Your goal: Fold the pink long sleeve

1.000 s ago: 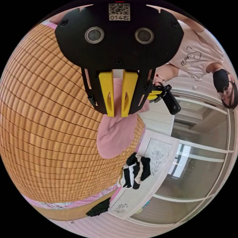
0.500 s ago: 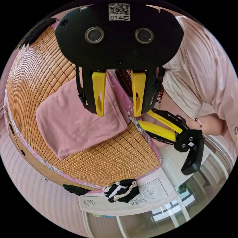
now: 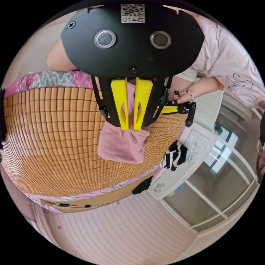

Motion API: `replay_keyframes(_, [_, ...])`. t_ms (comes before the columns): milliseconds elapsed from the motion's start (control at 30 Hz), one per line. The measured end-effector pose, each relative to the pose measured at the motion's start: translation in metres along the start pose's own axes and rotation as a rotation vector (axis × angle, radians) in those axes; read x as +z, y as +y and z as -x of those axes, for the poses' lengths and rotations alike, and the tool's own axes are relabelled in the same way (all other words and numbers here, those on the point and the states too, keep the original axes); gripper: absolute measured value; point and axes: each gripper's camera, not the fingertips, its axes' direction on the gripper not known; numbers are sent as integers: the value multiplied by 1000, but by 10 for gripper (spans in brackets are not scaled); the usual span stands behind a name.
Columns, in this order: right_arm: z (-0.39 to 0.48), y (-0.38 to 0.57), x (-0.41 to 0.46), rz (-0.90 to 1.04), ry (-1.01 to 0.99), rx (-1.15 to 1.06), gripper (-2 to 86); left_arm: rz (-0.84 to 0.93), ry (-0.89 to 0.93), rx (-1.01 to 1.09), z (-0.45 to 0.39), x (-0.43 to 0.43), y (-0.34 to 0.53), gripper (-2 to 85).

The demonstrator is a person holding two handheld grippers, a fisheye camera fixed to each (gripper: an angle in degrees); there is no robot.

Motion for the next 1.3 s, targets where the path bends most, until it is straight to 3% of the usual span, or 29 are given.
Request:
replay_keyframes(100, [-39, 20, -32, -3, 153, 73, 24, -4, -69, 34, -9, 10, -14, 78])
replay_keyframes(200, [-64, 34, -47, -5, 178, 127, 24, -9, 10, 42, -8, 13, -22, 23])
replay_keyframes(333, [-81, 29, -49, -17, 124, 133, 23, -197, 82, -47, 16, -29, -21, -3])
replay_keyframes(467, [-71, 8, -42, -38, 75, 28, 22, -372, 46, -148, 47, -85, 2, -7])
replay_keyframes(567, [-77, 9, -38, -31, 37, 36, 21, -318, -34, -155, 54, -88, 24, -4])
replay_keyframes(633, [-94, 18, -32, 17, 56, 99, 20, -233, 4, -186, 61, -70, 34, 1])
replay_keyframes(767, [-116, 34, -24, 239, 279, 122, 19, -276, 60, -180, 61, -59, 52, 22])
replay_keyframes(867, [-107, 33, -46, 203, 430, 36, 20, -278, 103, -160, 61, -54, 51, 55])
replay_keyframes(1033, [-53, 21, -36, 150, 125, -139, 86, -227, 43, -130, 58, -26, 34, 84])
replay_keyframes(1167, [13, 17, 36, 287, -175, -305, 160, -183, 191, -173, 66, 13, 14, 67])
replay_keyframes(1300, [29, -2, 83, 313, -349, -212, 164, -183, 199, -78, 48, 26, 2, 9])
